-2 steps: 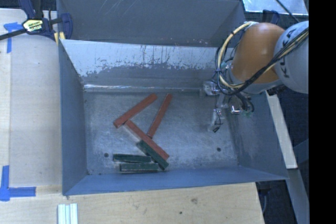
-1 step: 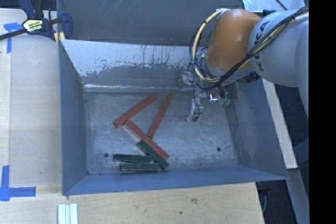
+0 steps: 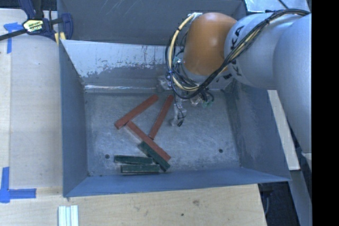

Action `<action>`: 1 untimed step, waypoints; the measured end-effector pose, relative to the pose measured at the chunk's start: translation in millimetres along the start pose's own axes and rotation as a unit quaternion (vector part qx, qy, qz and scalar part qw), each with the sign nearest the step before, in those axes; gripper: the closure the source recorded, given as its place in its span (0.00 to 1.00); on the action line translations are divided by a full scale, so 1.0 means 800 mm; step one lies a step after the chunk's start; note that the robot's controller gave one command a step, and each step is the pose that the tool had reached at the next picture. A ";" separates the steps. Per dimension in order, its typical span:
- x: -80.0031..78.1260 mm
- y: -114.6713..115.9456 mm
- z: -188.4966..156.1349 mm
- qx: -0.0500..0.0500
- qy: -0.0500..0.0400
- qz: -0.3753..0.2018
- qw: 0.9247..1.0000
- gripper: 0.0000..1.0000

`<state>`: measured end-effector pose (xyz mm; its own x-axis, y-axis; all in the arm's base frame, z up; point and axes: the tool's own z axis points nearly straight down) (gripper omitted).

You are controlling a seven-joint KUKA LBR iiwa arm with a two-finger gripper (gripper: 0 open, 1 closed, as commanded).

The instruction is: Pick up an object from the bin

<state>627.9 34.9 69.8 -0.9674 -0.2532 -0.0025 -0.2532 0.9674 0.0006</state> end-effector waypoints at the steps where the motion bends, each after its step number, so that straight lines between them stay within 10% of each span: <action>1: -0.001 -0.002 -0.002 0.001 -0.002 0.001 1.000 1.00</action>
Offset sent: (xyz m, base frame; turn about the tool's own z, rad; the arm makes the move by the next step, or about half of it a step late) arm 0.0000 0.0000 0.0000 0.0000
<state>629.1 33.8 71.3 -0.9677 -0.2519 -0.0057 -0.2519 0.9678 -0.0006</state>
